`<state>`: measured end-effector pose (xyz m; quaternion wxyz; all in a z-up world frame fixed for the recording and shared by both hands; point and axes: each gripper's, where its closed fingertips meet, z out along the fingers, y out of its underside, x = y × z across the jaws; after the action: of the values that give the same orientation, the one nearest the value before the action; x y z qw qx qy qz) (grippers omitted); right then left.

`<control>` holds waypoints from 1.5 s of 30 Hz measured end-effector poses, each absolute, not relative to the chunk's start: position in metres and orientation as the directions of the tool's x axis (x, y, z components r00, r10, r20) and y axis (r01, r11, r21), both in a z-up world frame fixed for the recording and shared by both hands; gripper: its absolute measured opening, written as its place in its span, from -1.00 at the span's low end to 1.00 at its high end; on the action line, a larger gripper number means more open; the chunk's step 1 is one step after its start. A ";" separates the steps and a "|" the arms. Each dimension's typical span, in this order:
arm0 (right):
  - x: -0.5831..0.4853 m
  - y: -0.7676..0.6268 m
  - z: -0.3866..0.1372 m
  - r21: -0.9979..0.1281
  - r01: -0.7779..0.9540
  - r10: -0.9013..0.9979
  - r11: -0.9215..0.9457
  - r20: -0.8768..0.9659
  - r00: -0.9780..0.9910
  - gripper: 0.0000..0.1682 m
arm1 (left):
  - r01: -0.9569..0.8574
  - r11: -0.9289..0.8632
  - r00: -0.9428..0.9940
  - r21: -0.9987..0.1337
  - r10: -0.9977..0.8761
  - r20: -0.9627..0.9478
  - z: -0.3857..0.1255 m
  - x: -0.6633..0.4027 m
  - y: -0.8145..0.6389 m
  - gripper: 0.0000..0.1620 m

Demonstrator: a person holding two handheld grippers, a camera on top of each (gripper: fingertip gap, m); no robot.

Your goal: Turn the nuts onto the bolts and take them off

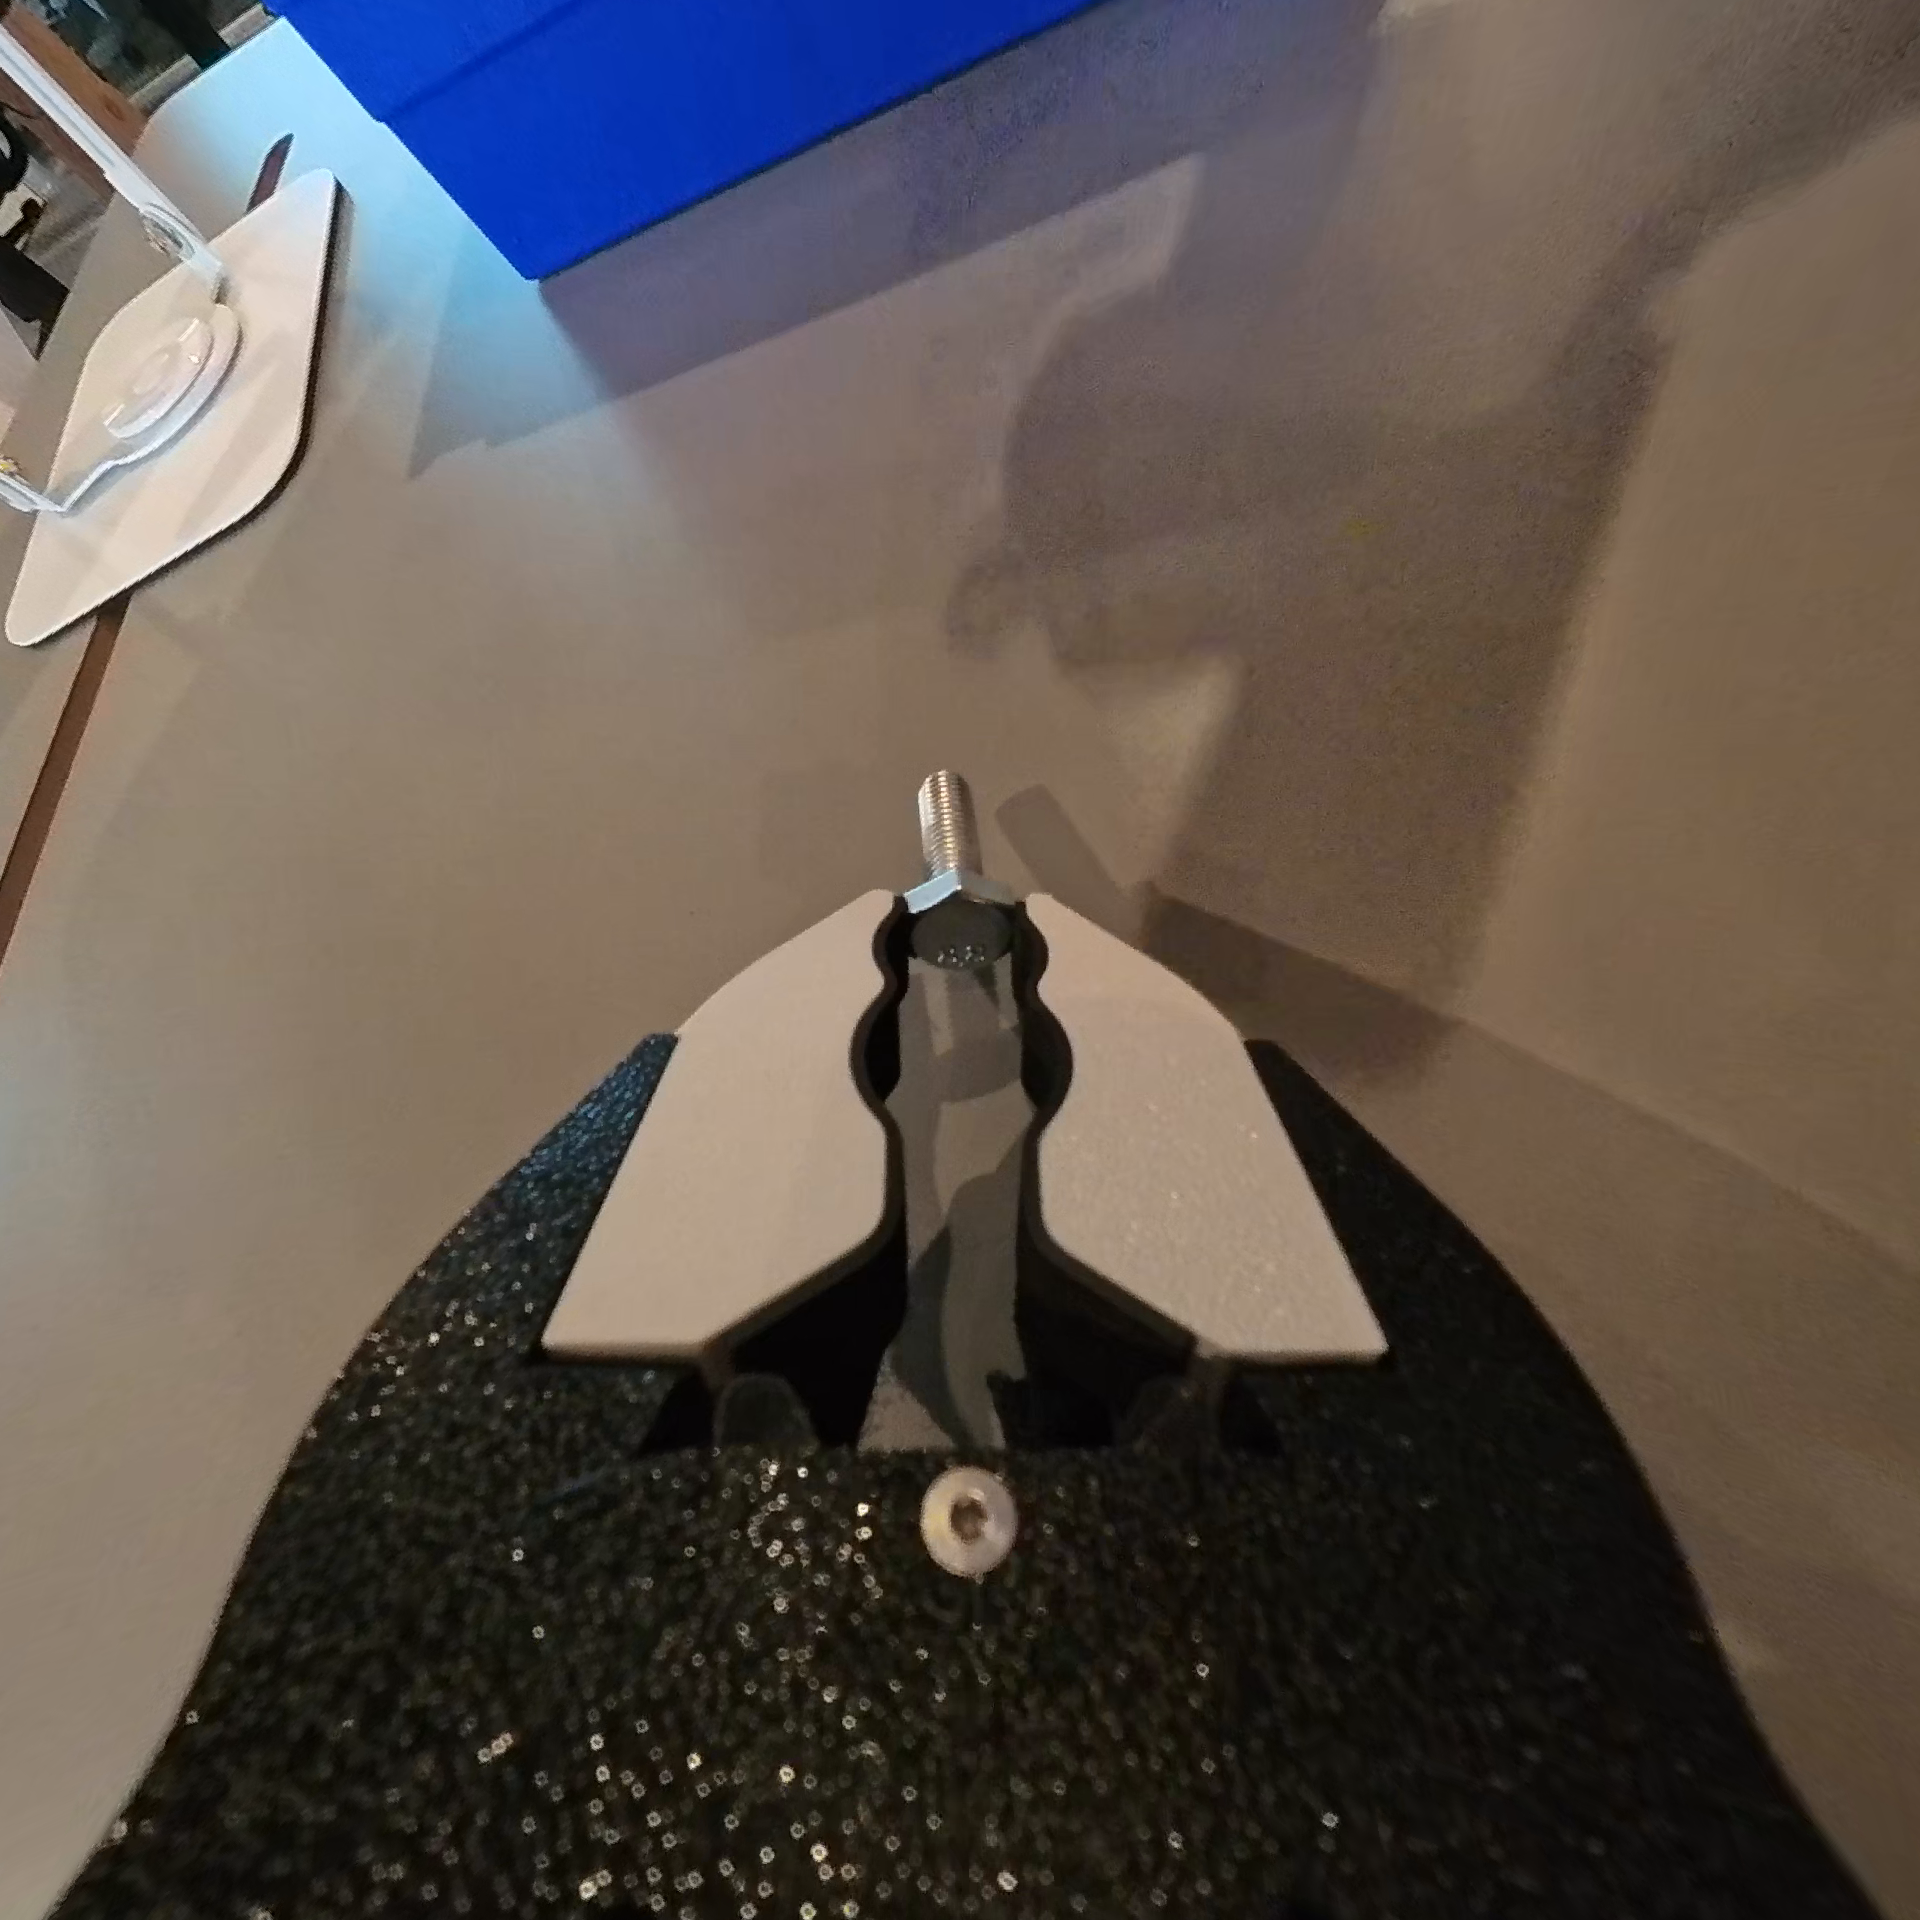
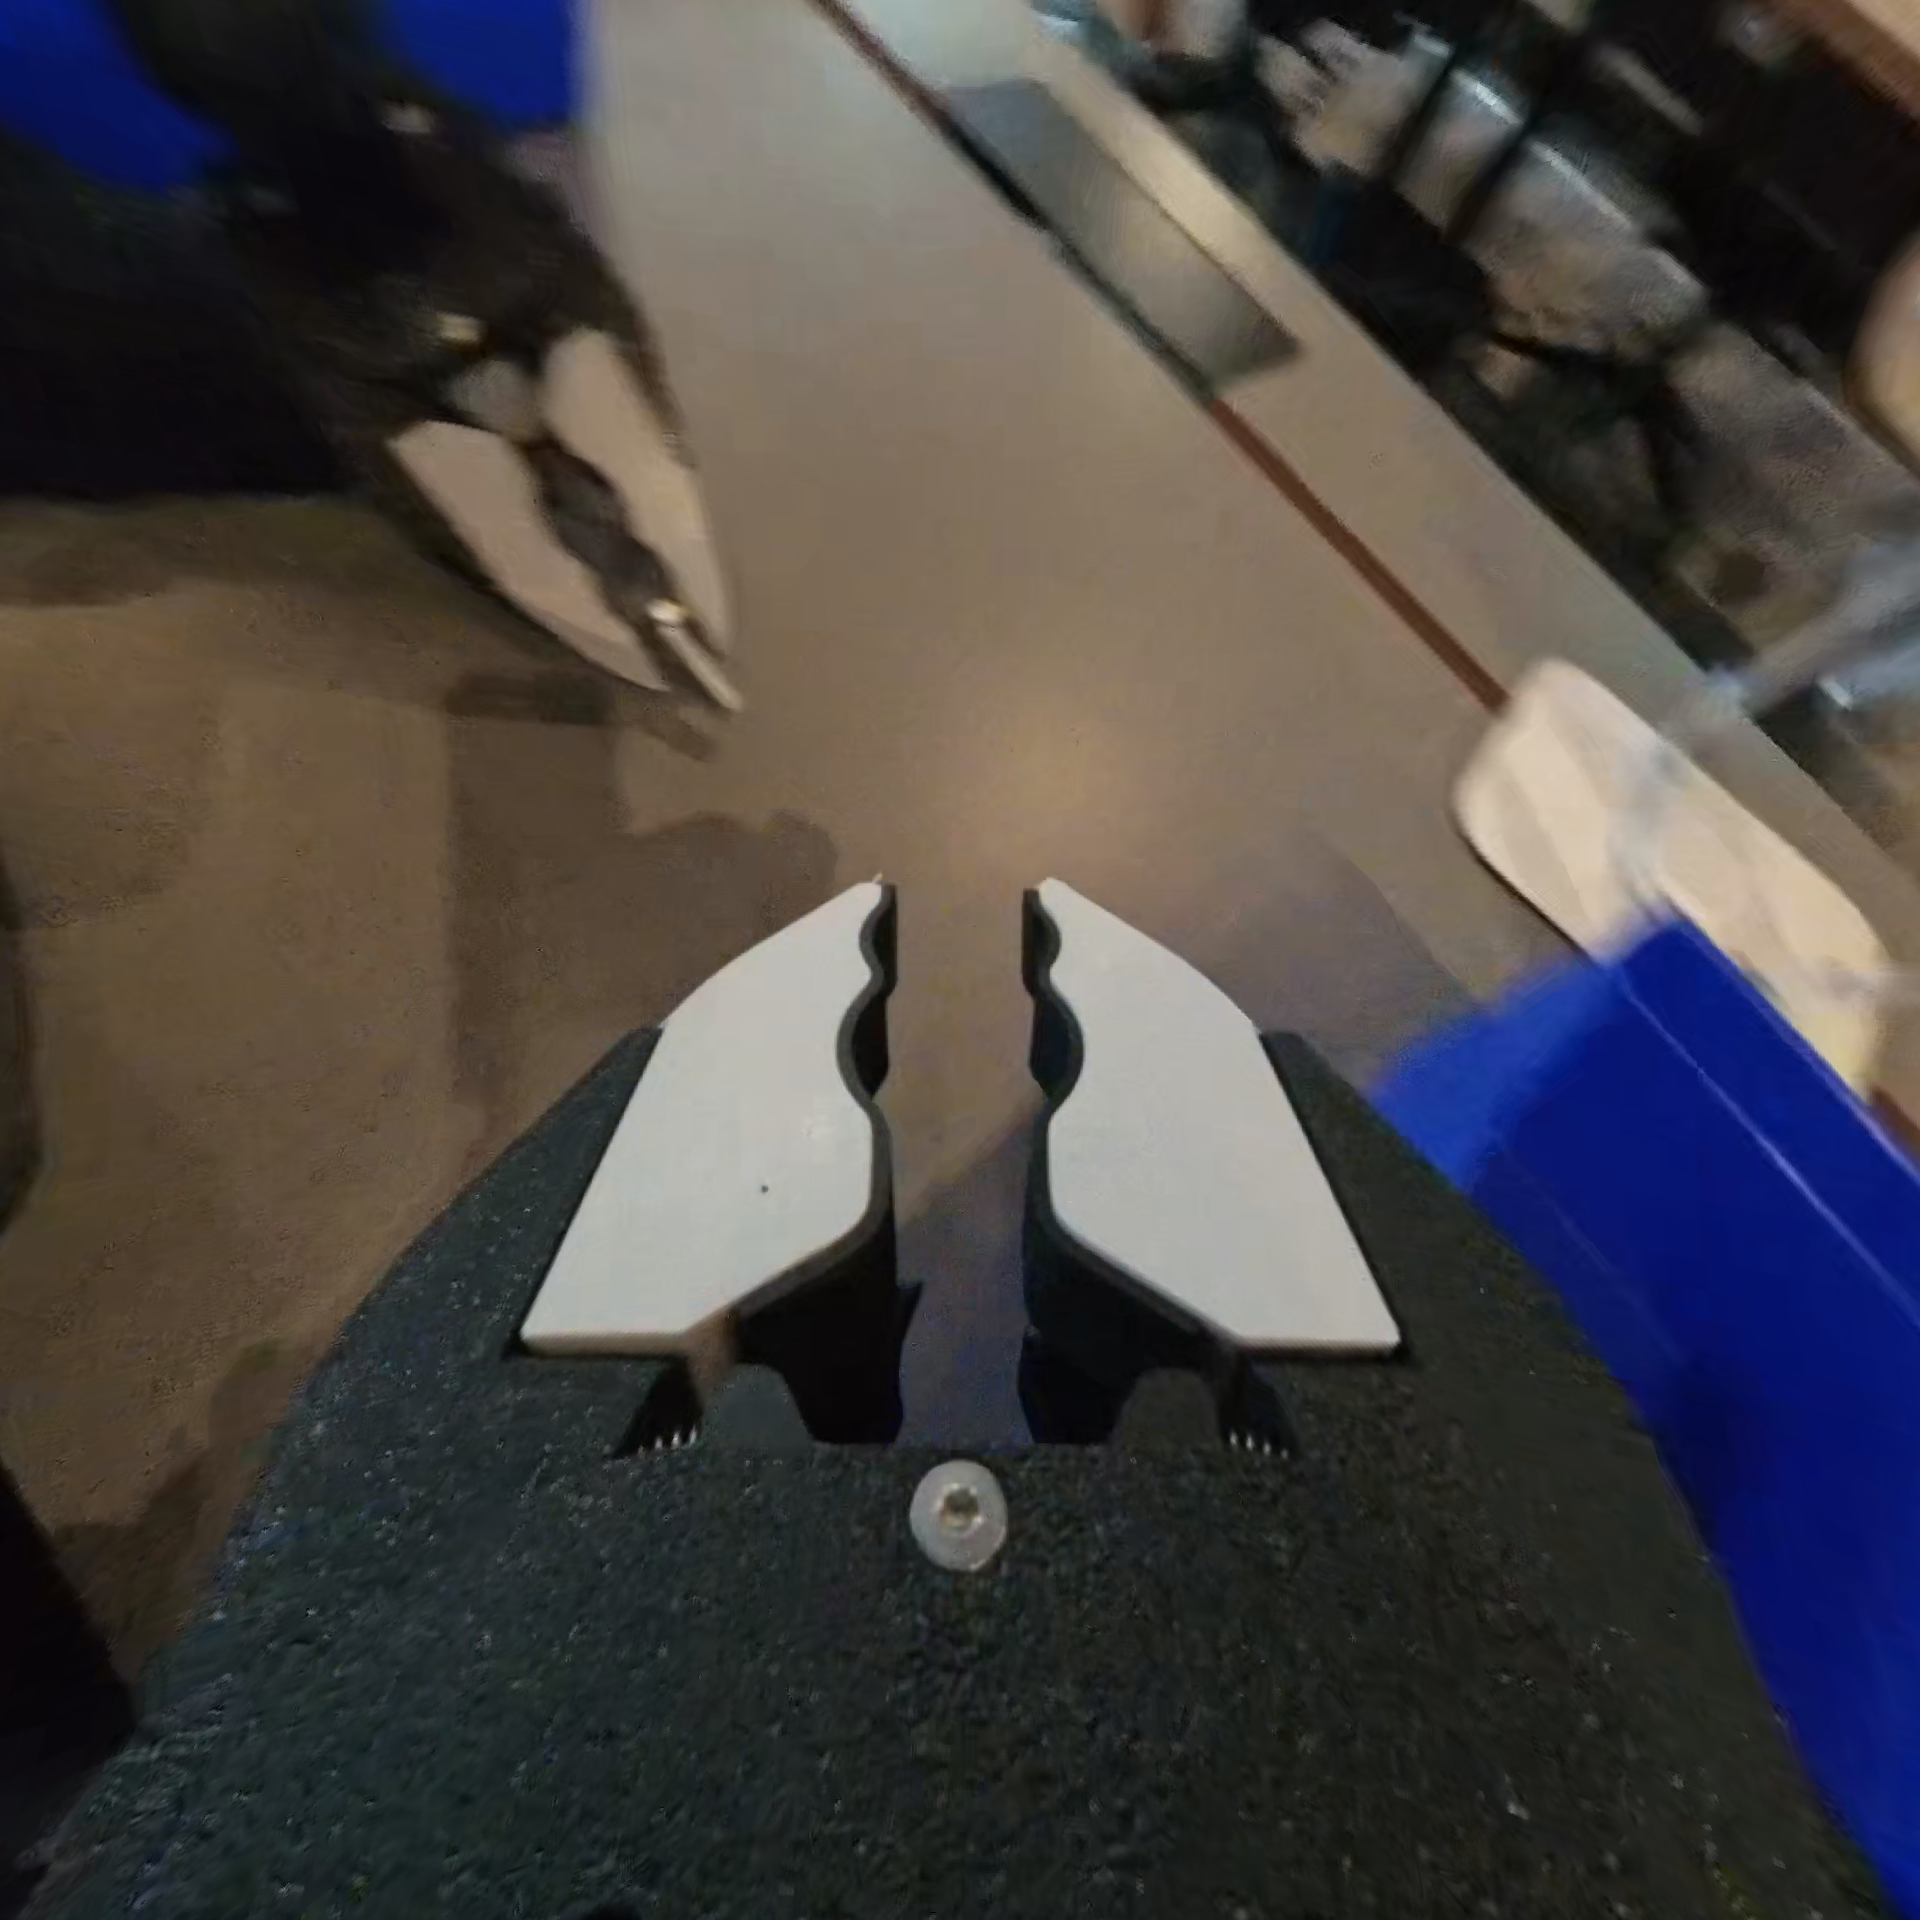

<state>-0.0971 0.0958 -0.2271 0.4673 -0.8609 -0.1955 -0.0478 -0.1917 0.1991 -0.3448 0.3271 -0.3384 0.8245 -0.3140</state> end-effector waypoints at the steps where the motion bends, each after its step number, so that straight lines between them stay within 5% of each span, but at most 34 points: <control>1: -0.117 0.111 -0.238 -0.761 0.441 0.371 -0.475 0.281 0.885 -0.72 | -0.352 0.575 -0.557 -0.739 -0.763 -0.328 -0.345 -0.192 0.199 -0.78; 7: -0.173 0.173 -0.313 -0.550 0.729 0.707 -0.408 0.316 0.633 -0.70 | -0.352 0.574 -0.560 -0.739 -0.762 -0.325 -0.345 -0.192 0.199 -0.78; 15: -0.182 0.197 -0.341 -0.418 0.854 0.775 -0.309 0.409 0.481 -0.73 | -0.353 0.572 -0.563 -0.740 -0.762 -0.321 -0.345 -0.191 0.198 -0.78; 19: -0.186 0.197 -0.346 -0.427 0.853 0.789 -0.302 0.390 0.474 -0.88 | -0.348 0.576 -0.565 -0.740 -0.758 -0.325 -0.345 -0.191 0.198 -0.78; 33: -0.159 0.191 -0.348 -0.410 0.825 0.733 -0.387 0.406 0.546 -0.88 | -0.345 0.571 -0.537 -0.745 -0.771 -0.342 -0.343 -0.189 0.201 -0.70; 38: -0.133 0.182 -0.334 -0.429 0.777 0.654 -0.461 0.428 0.624 -0.88 | -0.362 0.586 -0.562 -0.725 -0.758 -0.332 -0.349 -0.191 0.199 -1.00; 45: -0.086 0.163 -0.284 -0.433 0.692 0.485 -0.578 0.499 0.718 -0.88 | -0.365 0.583 -0.556 -0.726 -0.761 -0.333 -0.349 -0.190 0.199 -1.00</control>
<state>-0.0859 0.1635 -0.2842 0.3119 -0.8727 -0.3371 -0.1656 -0.1902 0.1994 -0.3485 0.3259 -0.3400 0.8280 -0.3044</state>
